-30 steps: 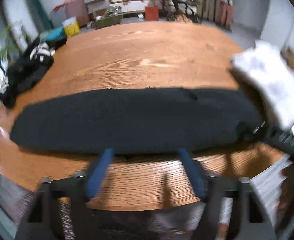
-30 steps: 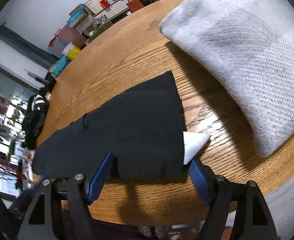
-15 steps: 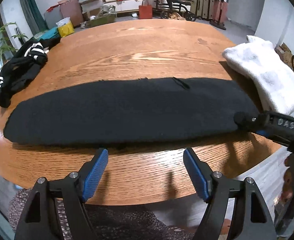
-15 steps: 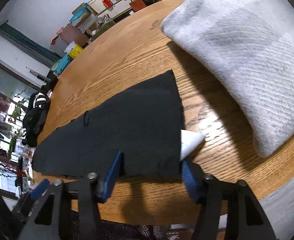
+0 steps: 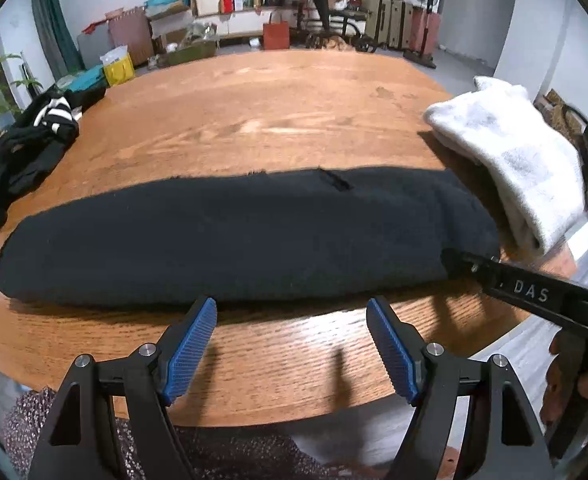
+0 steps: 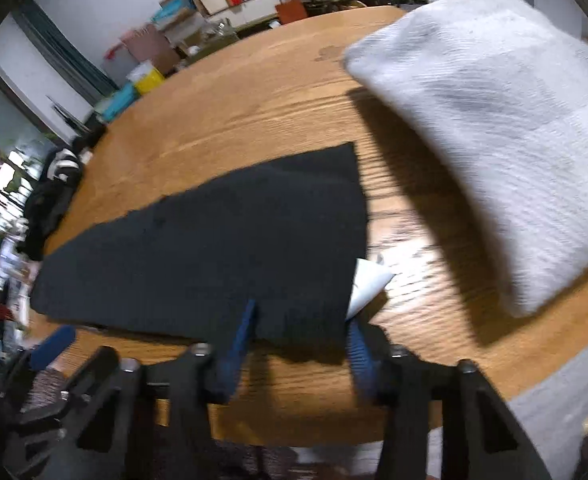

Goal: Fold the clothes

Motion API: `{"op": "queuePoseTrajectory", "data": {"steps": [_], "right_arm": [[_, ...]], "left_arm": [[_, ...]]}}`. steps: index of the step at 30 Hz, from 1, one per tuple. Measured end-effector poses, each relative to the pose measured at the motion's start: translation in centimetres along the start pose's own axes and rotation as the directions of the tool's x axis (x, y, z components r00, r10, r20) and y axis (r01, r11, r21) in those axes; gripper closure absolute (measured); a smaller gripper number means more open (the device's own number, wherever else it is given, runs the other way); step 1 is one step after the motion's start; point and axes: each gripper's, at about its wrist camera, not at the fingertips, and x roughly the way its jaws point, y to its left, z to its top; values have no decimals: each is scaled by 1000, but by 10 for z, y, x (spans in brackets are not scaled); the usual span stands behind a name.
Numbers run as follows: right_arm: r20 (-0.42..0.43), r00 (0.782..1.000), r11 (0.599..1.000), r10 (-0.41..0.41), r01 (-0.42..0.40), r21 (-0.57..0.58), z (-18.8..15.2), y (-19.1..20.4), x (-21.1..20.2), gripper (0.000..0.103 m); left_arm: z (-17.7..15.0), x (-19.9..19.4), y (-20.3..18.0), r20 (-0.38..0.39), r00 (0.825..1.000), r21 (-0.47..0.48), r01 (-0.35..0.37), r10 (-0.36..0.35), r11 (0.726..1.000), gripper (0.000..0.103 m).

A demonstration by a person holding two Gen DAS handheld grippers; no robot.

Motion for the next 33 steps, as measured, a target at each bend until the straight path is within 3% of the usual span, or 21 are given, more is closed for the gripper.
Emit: {"op": "queuePoseTrajectory", "data": {"steps": [2, 6, 12, 21, 27, 33], "right_arm": [[-18, 998, 998, 57, -57, 26, 1, -6, 1, 74], [-17, 986, 982, 168, -165, 96, 11, -18, -7, 78], [27, 983, 981, 182, -183, 59, 19, -3, -25, 79], [15, 976, 971, 216, -216, 102, 20, -8, -23, 79], [23, 974, 969, 224, -225, 98, 24, -7, -25, 79], [25, 985, 982, 171, -172, 77, 25, -4, -26, 74]], "left_arm": [[2, -5, -3, 33, 999, 37, 11, -13, 999, 25], [5, -7, -20, 85, 996, 175, -13, -2, 984, 25], [-5, 19, -70, 101, 995, 403, -39, -2, 914, 25], [24, 44, -79, 87, 989, 380, 76, -117, 922, 25], [37, 64, -71, 29, 983, 288, 167, -183, 943, 32], [37, 65, -77, 21, 986, 301, 149, -163, 942, 69]]}}
